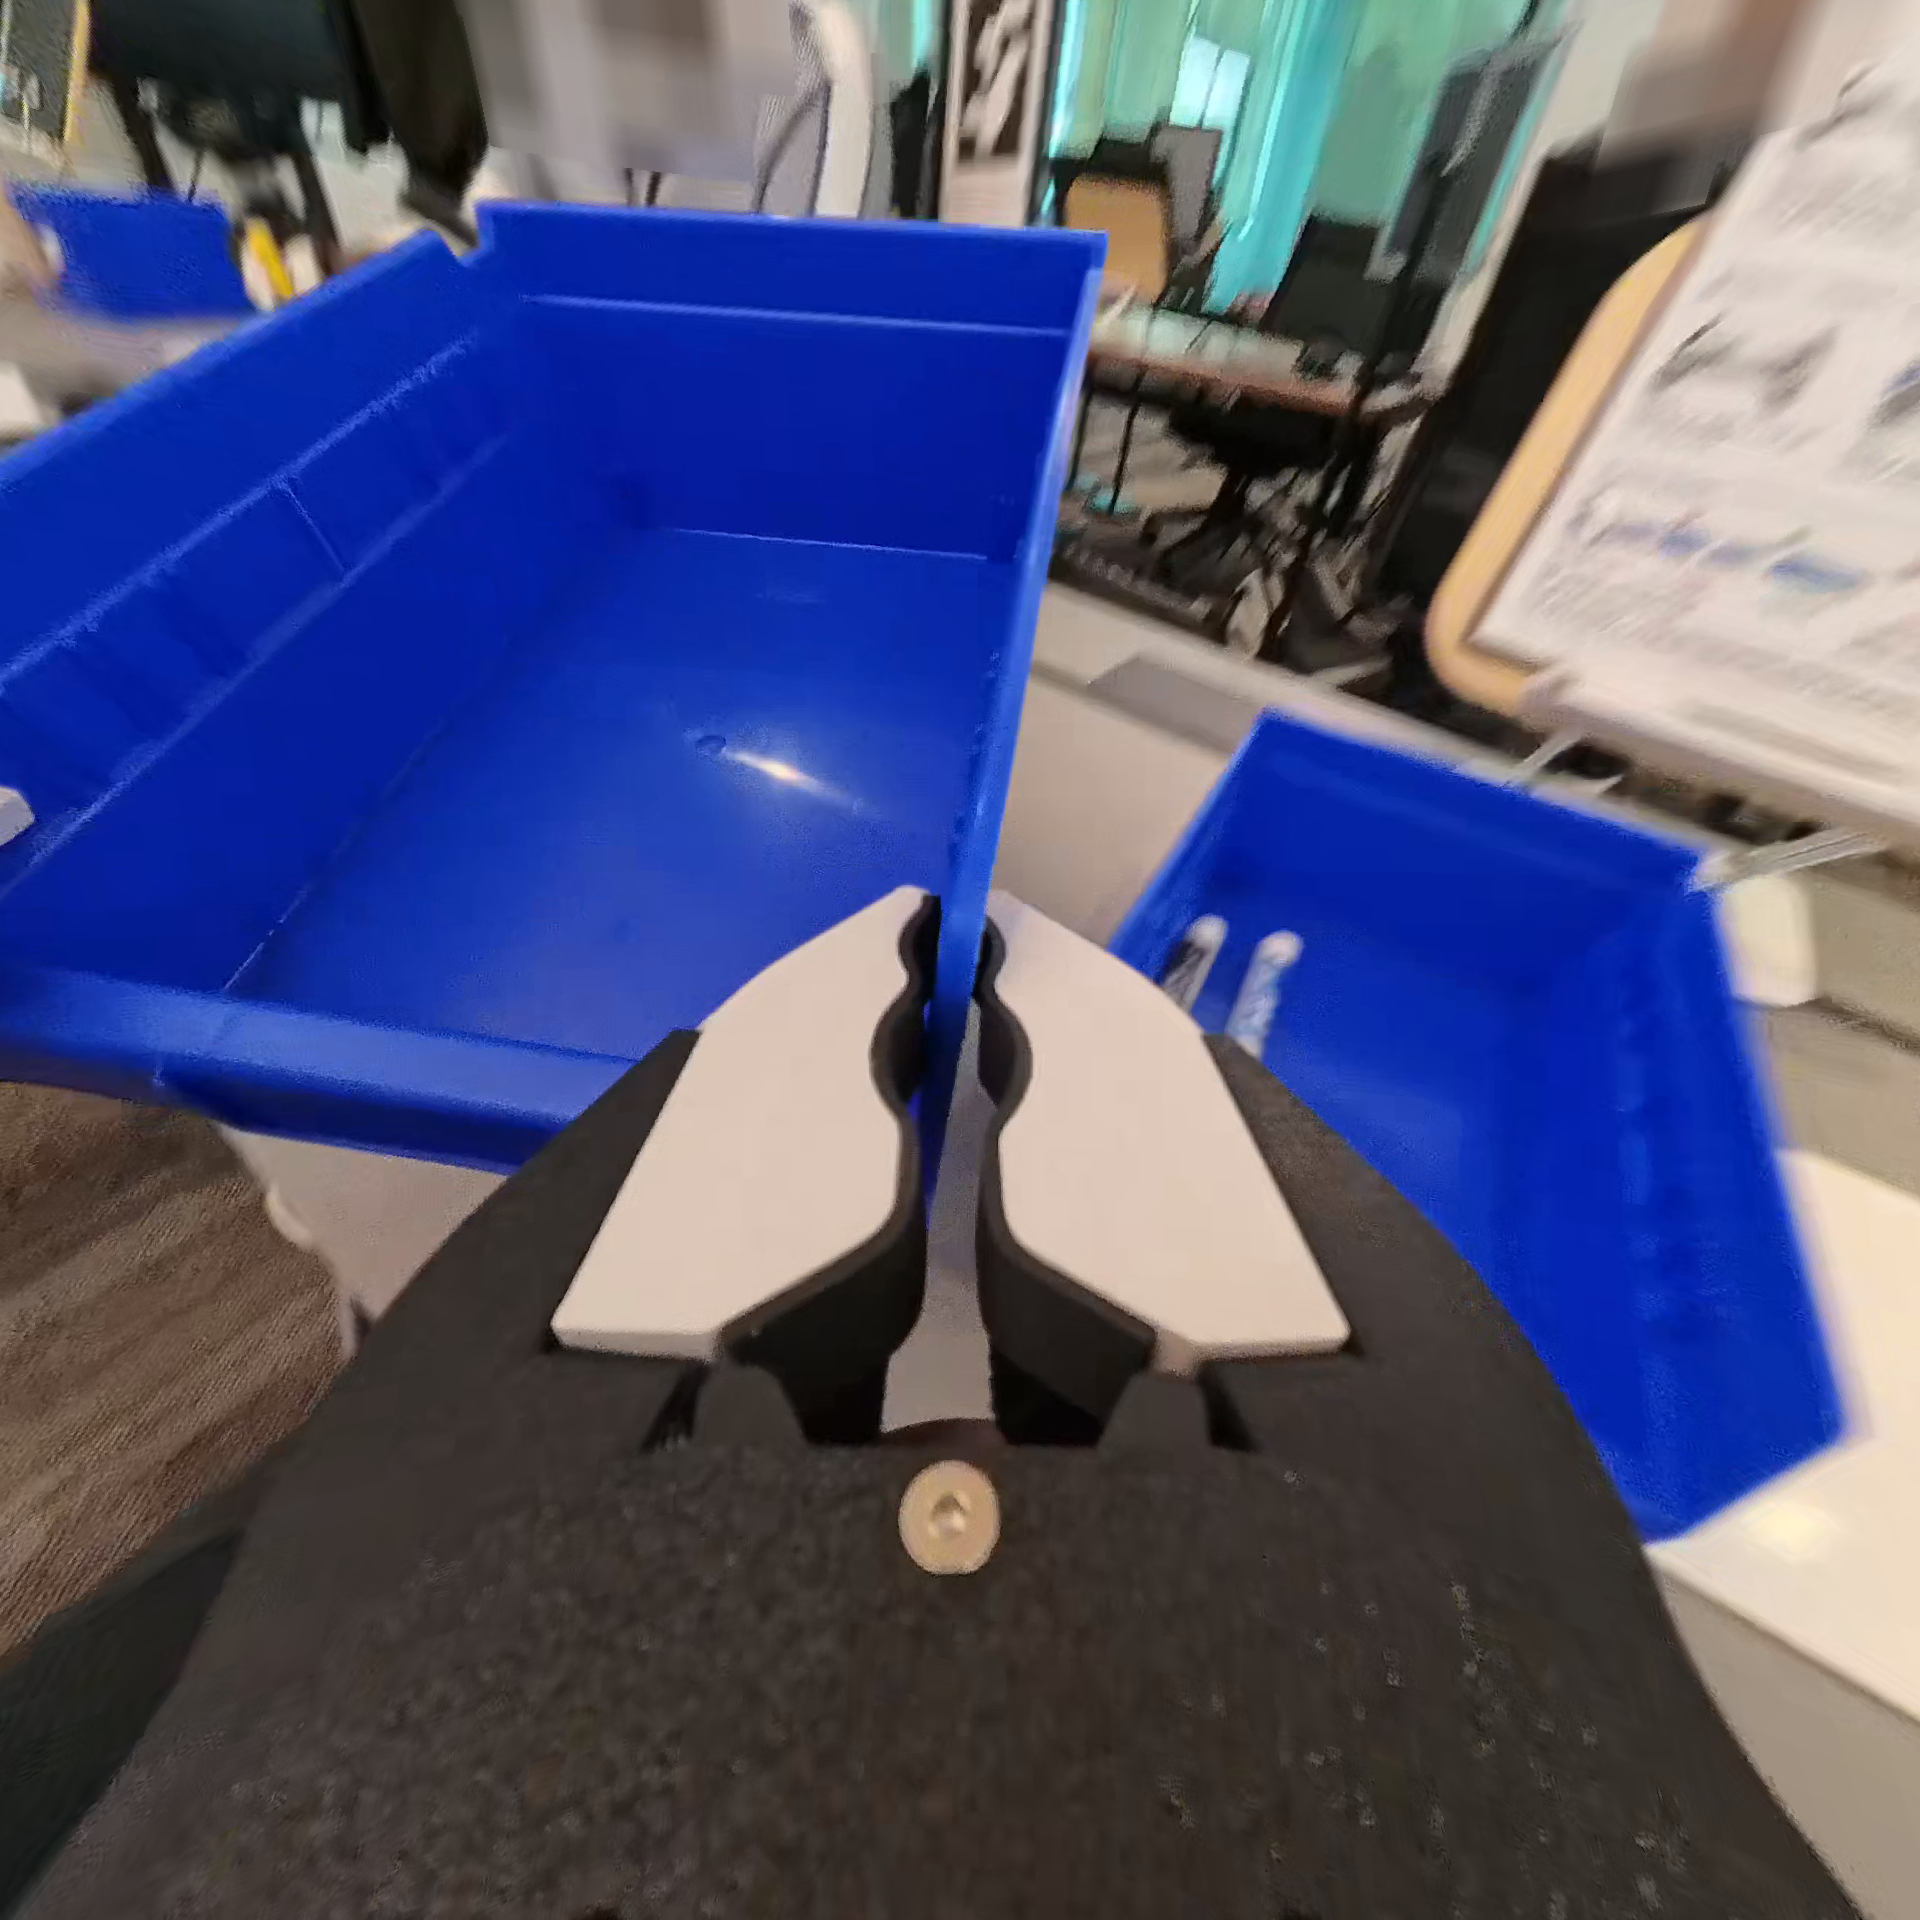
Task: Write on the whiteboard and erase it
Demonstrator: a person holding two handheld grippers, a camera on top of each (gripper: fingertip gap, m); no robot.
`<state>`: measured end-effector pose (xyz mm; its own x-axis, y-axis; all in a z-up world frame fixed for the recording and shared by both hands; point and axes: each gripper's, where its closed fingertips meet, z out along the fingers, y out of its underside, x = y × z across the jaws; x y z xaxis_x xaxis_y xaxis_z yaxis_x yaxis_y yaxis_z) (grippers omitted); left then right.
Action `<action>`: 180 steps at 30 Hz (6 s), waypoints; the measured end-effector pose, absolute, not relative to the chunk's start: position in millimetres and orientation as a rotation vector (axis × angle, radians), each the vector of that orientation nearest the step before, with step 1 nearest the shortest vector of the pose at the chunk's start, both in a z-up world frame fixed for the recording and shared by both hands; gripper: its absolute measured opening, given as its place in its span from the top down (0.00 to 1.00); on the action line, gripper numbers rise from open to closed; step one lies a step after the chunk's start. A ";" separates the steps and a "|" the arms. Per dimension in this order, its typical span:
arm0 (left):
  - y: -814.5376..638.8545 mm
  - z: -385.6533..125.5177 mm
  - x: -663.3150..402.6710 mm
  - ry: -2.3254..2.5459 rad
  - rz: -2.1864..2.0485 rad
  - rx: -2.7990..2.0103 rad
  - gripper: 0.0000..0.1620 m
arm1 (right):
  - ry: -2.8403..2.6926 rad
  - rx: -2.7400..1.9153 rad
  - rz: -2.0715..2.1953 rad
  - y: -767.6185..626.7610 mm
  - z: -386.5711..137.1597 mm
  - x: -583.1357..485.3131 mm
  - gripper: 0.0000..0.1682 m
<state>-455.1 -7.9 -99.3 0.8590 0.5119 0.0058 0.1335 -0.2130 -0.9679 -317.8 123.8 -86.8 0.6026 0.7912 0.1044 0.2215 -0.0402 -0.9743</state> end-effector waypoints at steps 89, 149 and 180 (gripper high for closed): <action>176.1 -157.1 -554.9 -0.264 0.283 -2.011 0.99 | -0.496 -1.847 0.439 244.0 -173.2 -375.9 0.98; 183.0 -237.6 -283.4 0.041 -0.219 -2.103 0.69 | -0.676 -1.839 0.576 280.5 -217.0 10.5 0.64; 179.1 -222.3 -287.6 -0.005 -0.250 -2.103 0.68 | -0.644 -1.852 0.653 275.6 -215.0 9.9 0.65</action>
<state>-287.6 179.1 -222.3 0.9788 -0.0971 0.1806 0.1048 -0.5199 -0.8477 9.9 275.6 -215.0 0.7095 0.6899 -0.1439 0.1342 -0.3327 -0.9334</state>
